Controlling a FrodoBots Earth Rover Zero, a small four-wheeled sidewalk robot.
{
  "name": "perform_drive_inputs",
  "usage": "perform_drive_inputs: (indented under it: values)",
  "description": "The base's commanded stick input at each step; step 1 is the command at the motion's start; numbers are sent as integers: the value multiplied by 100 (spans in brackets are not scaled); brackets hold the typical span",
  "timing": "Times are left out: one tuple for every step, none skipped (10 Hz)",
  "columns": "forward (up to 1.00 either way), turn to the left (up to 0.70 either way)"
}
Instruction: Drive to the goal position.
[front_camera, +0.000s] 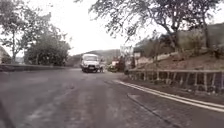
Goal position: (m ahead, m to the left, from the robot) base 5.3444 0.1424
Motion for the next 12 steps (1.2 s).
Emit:
perform_drive_inputs:
  values:
    - [70, 0]
    - [70, 0]
    - [70, 0]
    - [70, 0]
    - [70, 0]
    - [70, 0]
    - [70, 0]
    - [70, 0]
    - [70, 0]
    - [70, 0]
    - [70, 0]
    - [70, 0]
